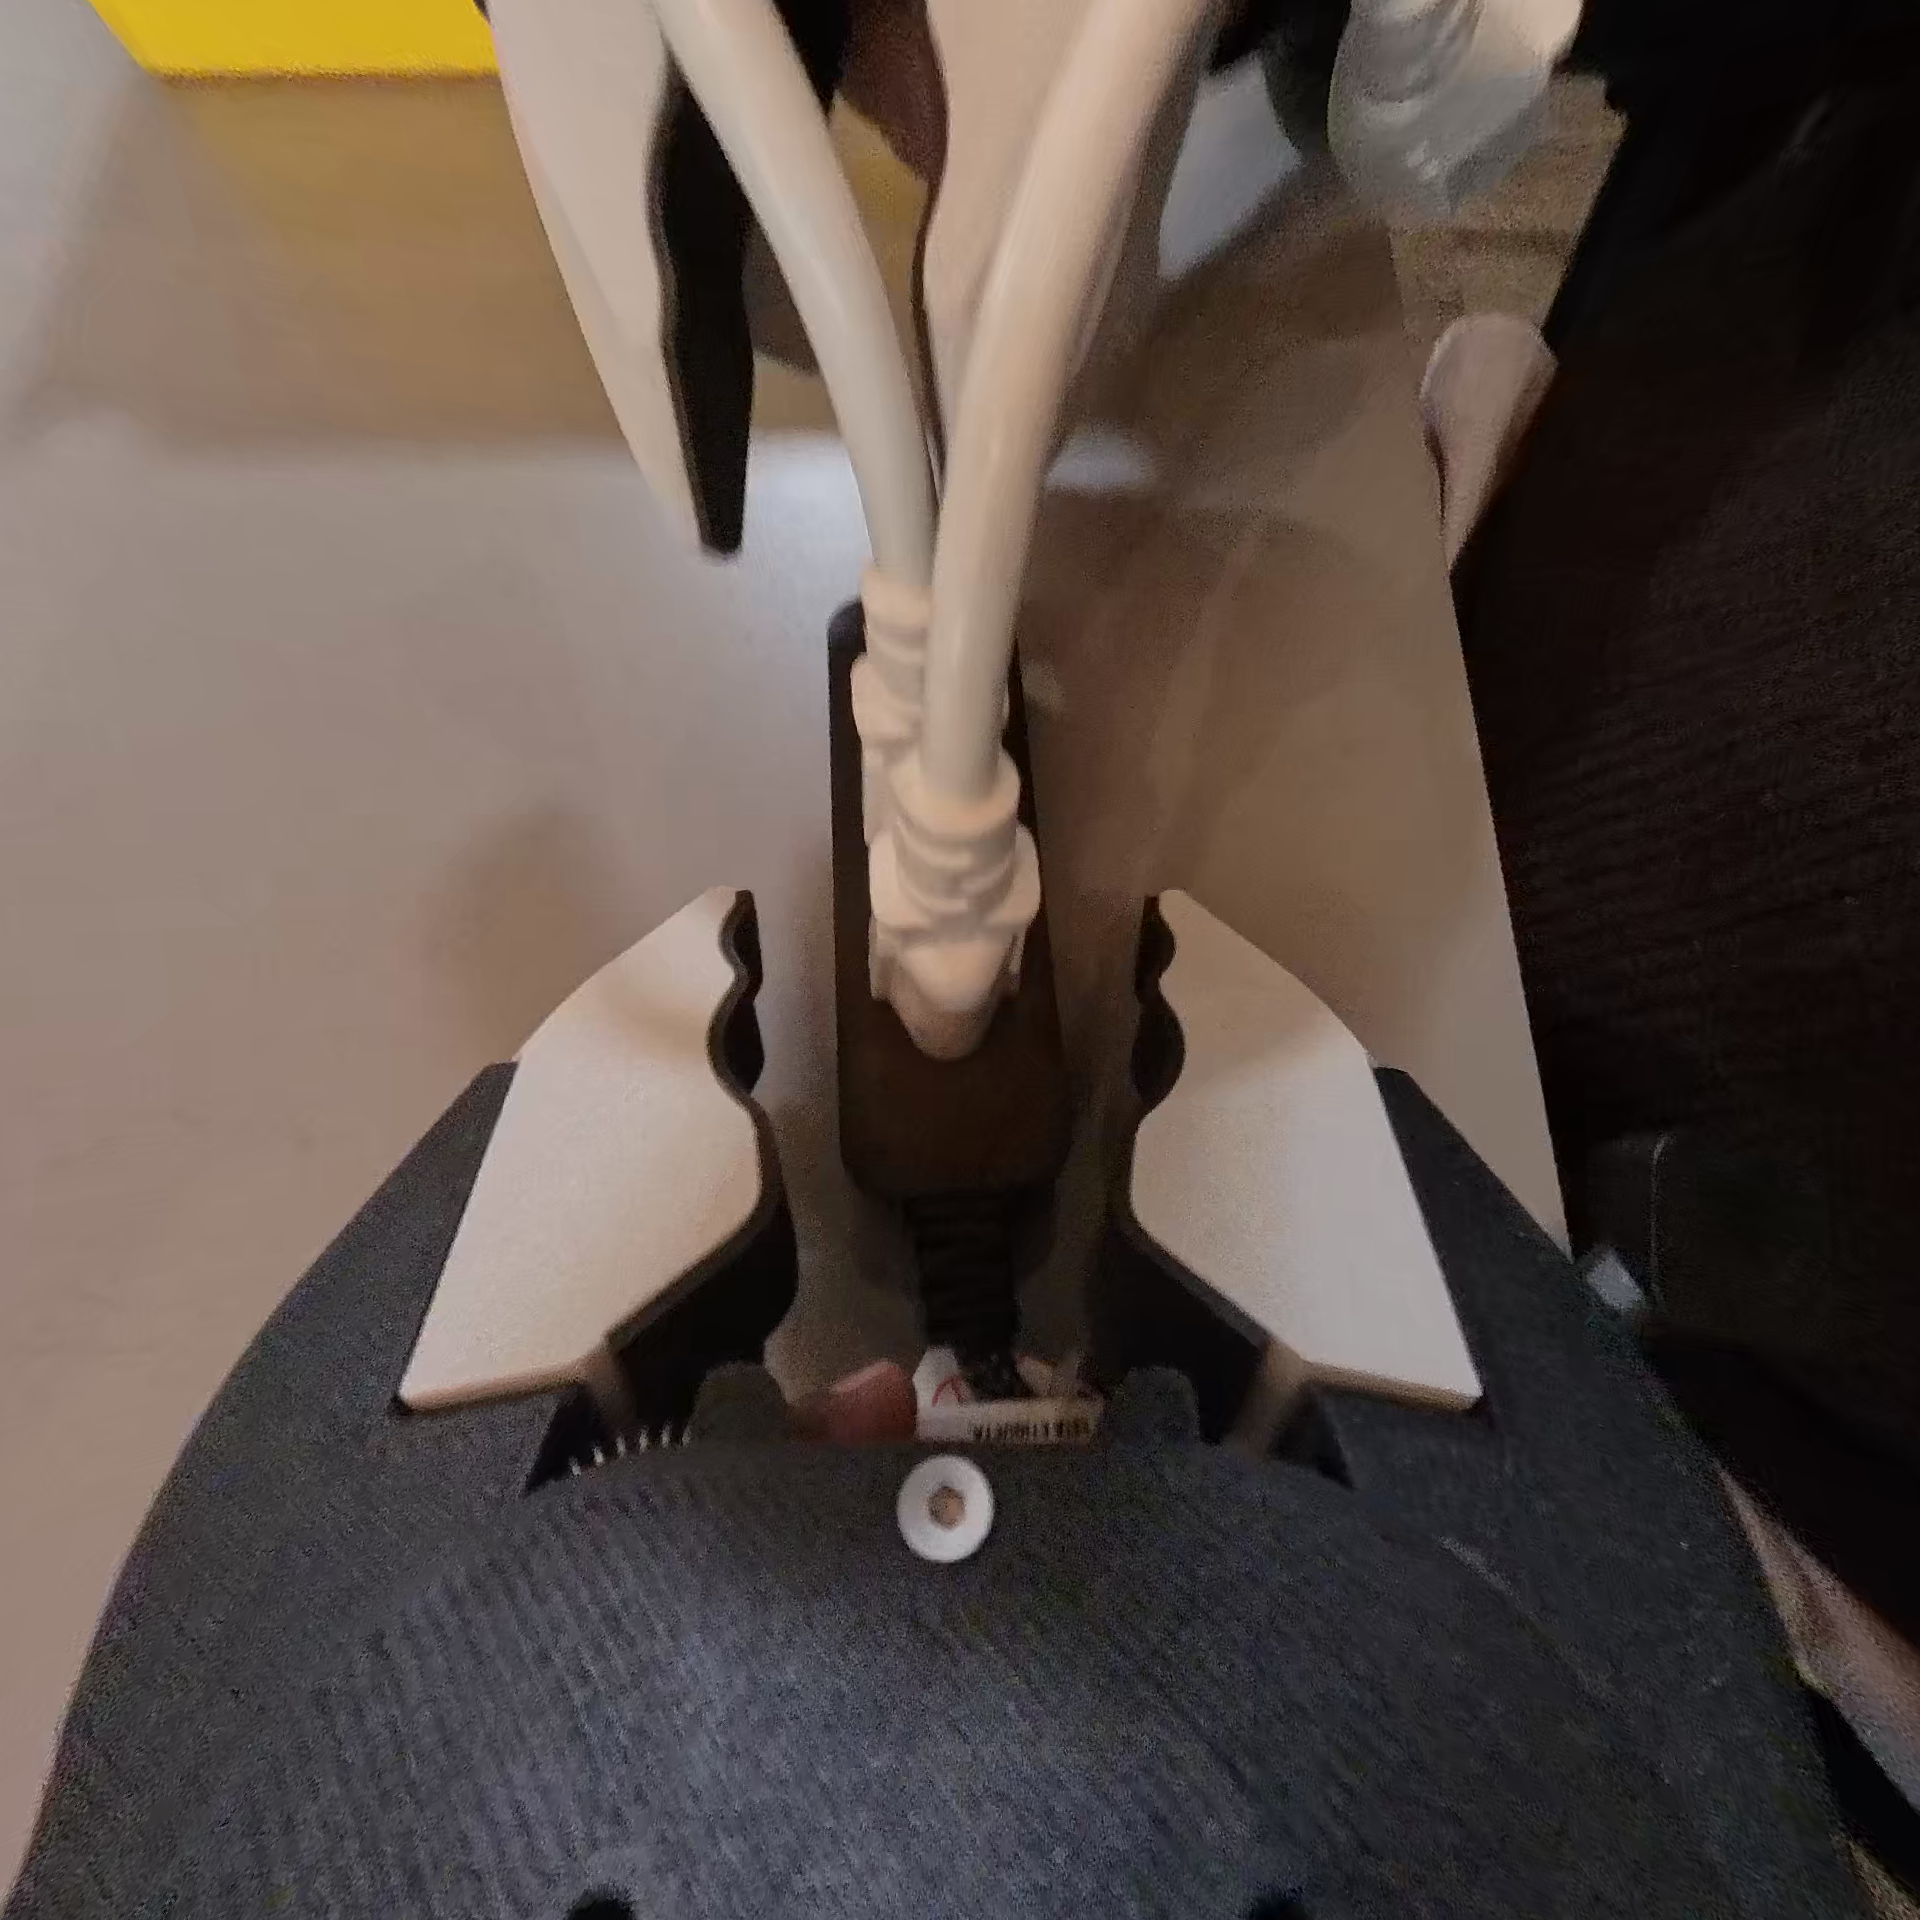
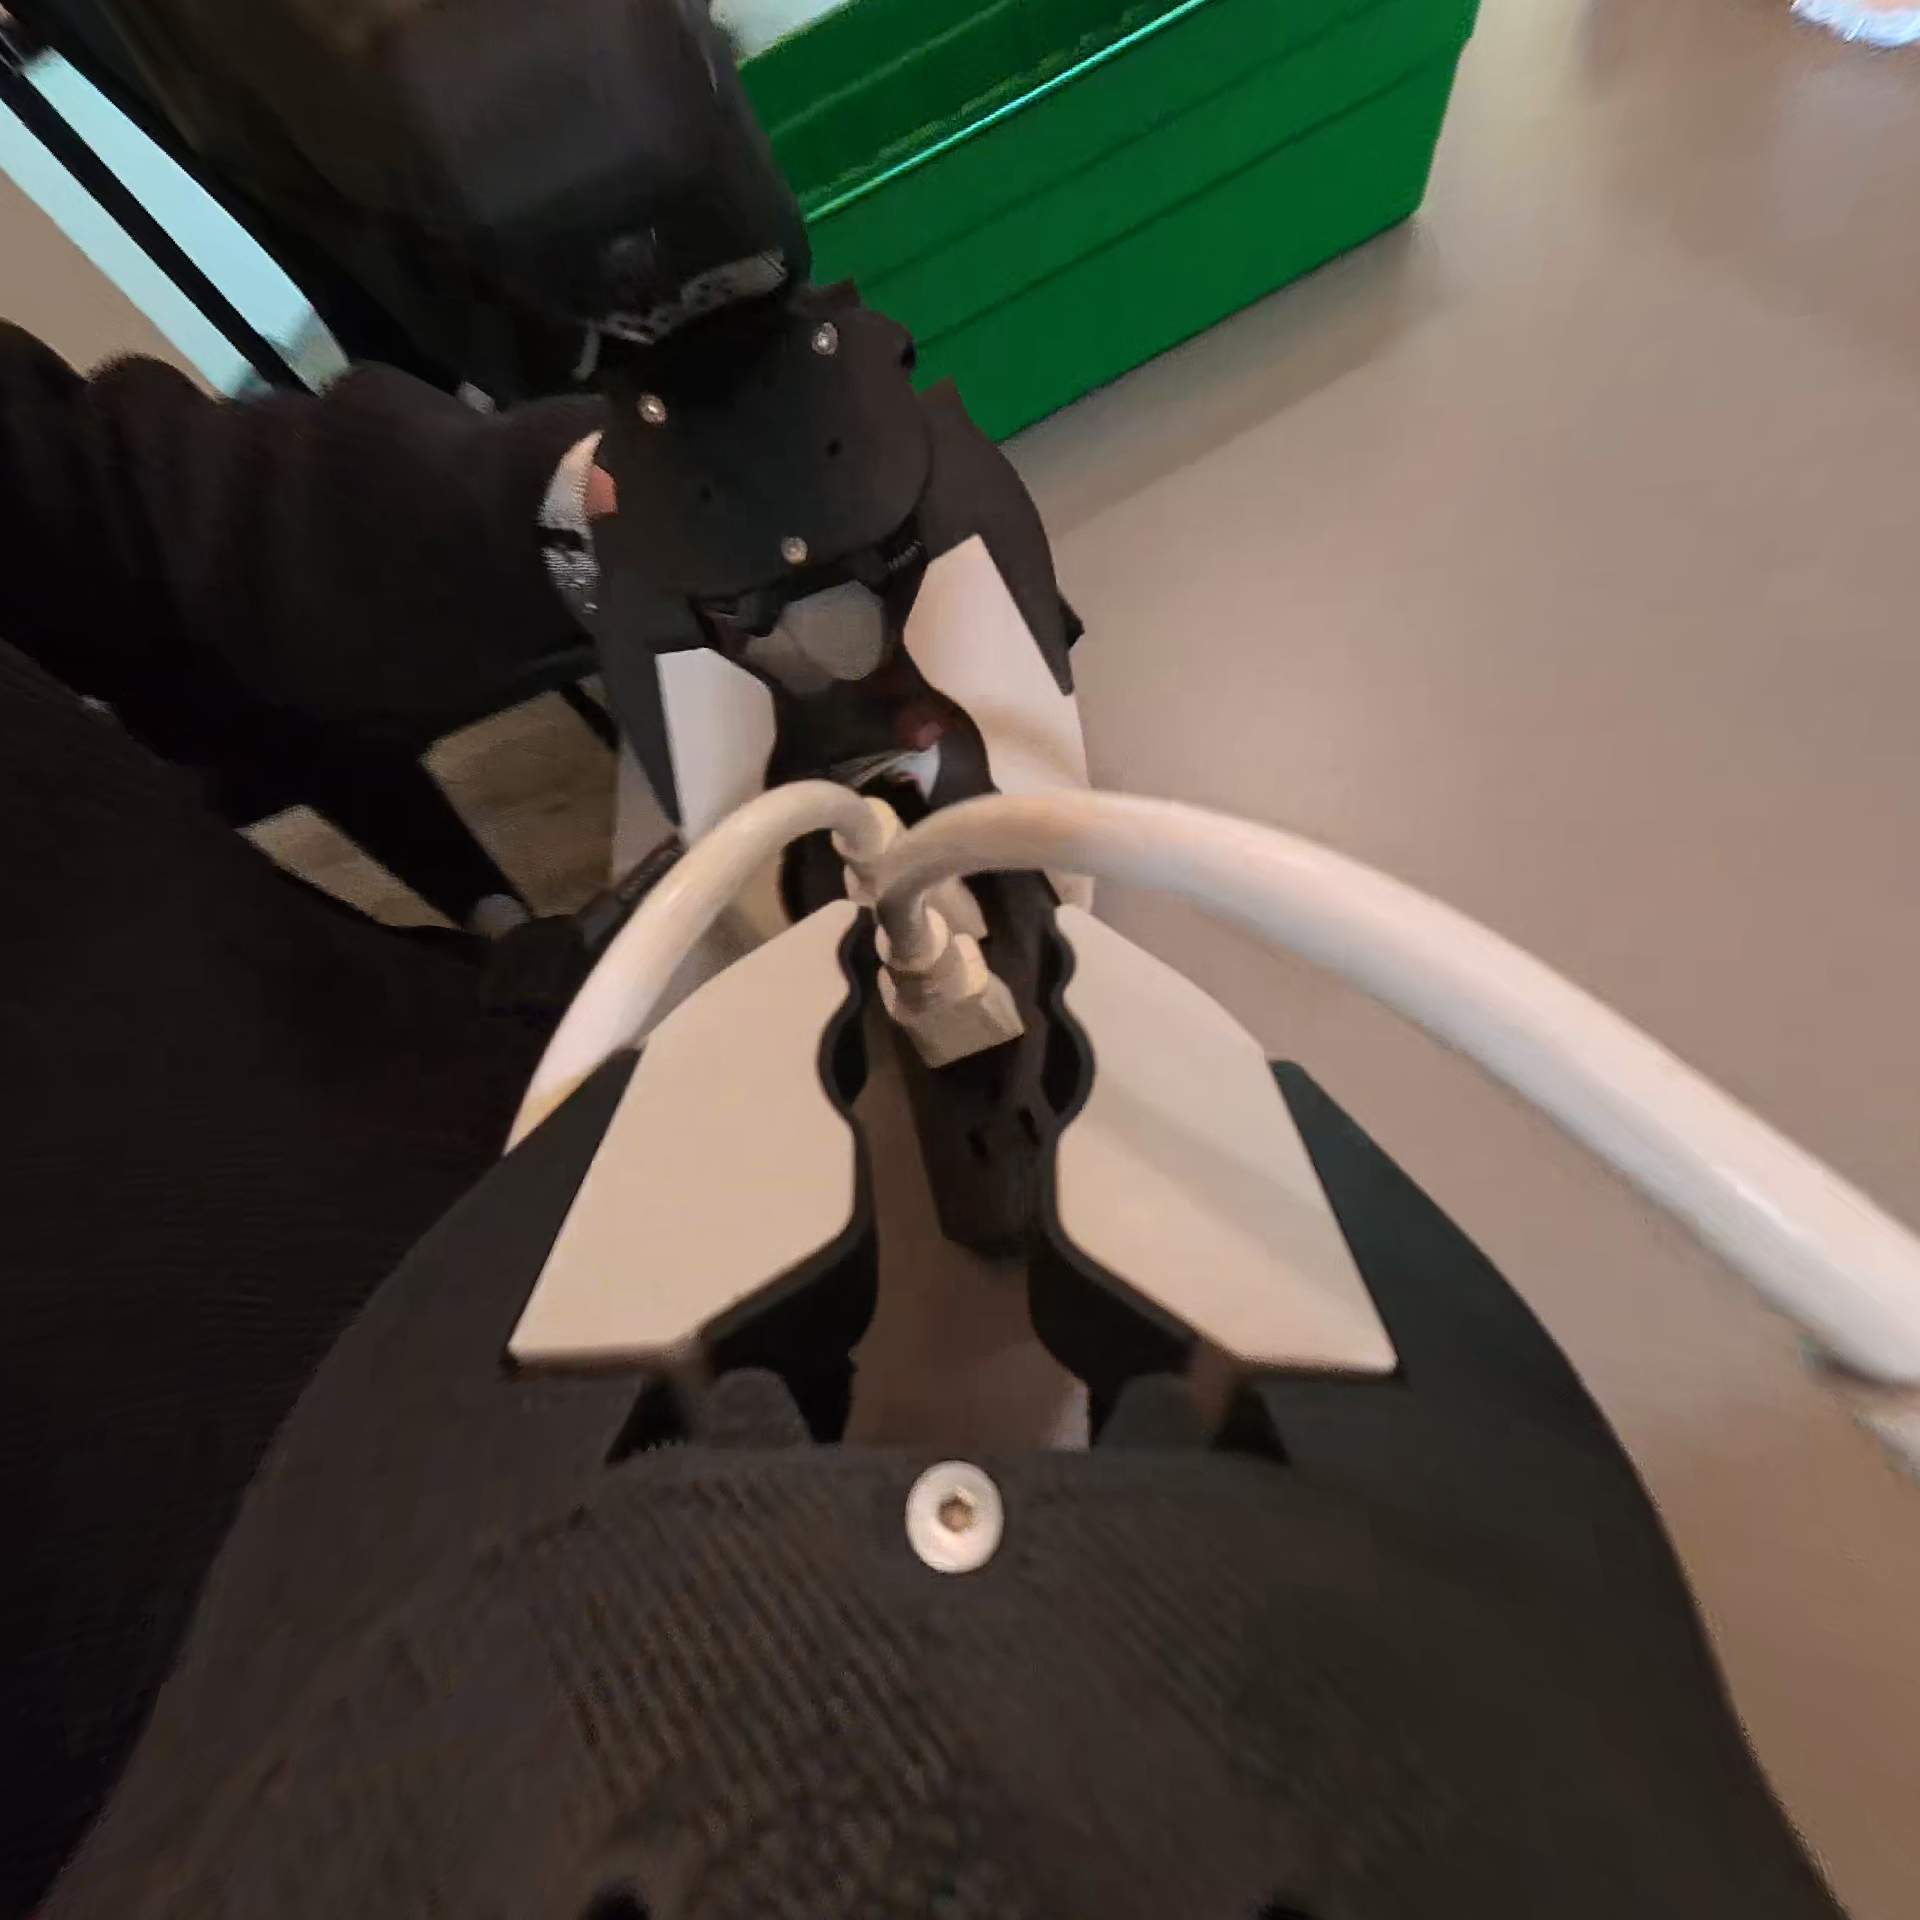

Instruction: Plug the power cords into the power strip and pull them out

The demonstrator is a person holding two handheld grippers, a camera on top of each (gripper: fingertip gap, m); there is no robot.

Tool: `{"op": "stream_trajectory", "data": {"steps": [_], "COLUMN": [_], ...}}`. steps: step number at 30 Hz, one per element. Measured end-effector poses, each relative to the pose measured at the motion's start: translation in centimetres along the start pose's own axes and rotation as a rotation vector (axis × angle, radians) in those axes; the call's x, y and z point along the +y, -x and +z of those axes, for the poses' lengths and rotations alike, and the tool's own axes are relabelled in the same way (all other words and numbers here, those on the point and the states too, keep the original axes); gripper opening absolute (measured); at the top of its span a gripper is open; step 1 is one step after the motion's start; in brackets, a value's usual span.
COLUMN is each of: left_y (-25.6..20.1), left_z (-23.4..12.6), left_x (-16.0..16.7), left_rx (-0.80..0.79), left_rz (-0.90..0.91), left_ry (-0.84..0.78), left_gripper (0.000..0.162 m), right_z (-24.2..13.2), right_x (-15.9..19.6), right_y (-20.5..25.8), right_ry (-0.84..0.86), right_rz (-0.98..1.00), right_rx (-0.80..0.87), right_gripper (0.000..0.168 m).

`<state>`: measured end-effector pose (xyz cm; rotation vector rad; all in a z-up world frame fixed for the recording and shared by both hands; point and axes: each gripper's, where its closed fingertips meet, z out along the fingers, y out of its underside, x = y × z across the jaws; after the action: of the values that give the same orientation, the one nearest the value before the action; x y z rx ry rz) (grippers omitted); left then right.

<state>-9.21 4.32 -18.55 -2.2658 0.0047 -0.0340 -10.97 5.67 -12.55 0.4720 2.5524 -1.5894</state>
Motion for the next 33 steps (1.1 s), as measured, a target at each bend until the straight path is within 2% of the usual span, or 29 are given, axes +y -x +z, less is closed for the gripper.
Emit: {"op": "stream_trajectory", "data": {"steps": [2, 4, 5, 10, 15, 17, 19, 21, 25, 29, 31, 33], "left_y": [0.2, 0.4, 0.3, 0.3, 0.4, 0.6, 0.7, 0.6, 0.1, 0.3, 0.3, 0.3], "left_z": [0.4, 1.3, 1.8, 2.4, 2.3, 2.2, 2.2, 2.2, 2.4, 2.2, 2.3, 2.4], "left_x": [-0.7, -0.3, 0.3, 0.6, 0.7, 0.8, 0.7, 0.8, 1.0, 0.8, 0.9, 1.0], "left_rx": [-0.045, -0.076, -0.076, -0.073, -0.104, -0.123, -0.142, -0.125, -0.070, -0.125, -0.106, -0.086], "left_rz": [0.008, 0.027, 0.044, 0.055, 0.082, 0.044, 0.041, 0.037, 0.016, 0.048, 0.026, 0.003], "left_ry": [0.004, 0.065, 0.106, 0.111, 0.112, 0.113, 0.108, 0.112, 0.128, 0.109, 0.118, 0.128], "left_gripper": [0.075, 0.062, 0.047, 0.047, 0.048, 0.049, 0.049, 0.048, 0.049, 0.050, 0.051, 0.050], "right_z": [0.3, 0.5, 0.7, 0.7, 1.0, 0.8, 0.4, 0.5, 0.6, -0.1, 0.0, 0.0], "right_x": [-0.4, -0.6, -0.7, -0.7, -1.1, -0.7, -0.2, -0.3, -0.5, 0.2, -0.1, -0.3], "right_y": [0.3, 0.9, 1.0, 1.0, 0.0, 1.1, 2.4, 1.9, 0.7, 2.6, 1.8, 0.7], "right_ry": [-0.022, -0.047, -0.056, -0.055, -0.078, -0.031, 0.022, 0.029, -0.031, 0.025, 0.006, -0.040], "right_rz": [-0.048, -0.040, -0.023, 0.002, 0.023, 0.031, -0.072, -0.090, 0.005, -0.086, -0.057, 0.054], "right_rx": [0.014, -0.020, -0.033, -0.062, 0.061, 0.004, -0.040, 0.008, 0.077, -0.032, 0.011, 0.043], "right_gripper": [0.027, 0.014, 0.010, 0.009, 0.012, 0.009, 0.010, 0.009, 0.010, 0.010, 0.009, 0.009]}}
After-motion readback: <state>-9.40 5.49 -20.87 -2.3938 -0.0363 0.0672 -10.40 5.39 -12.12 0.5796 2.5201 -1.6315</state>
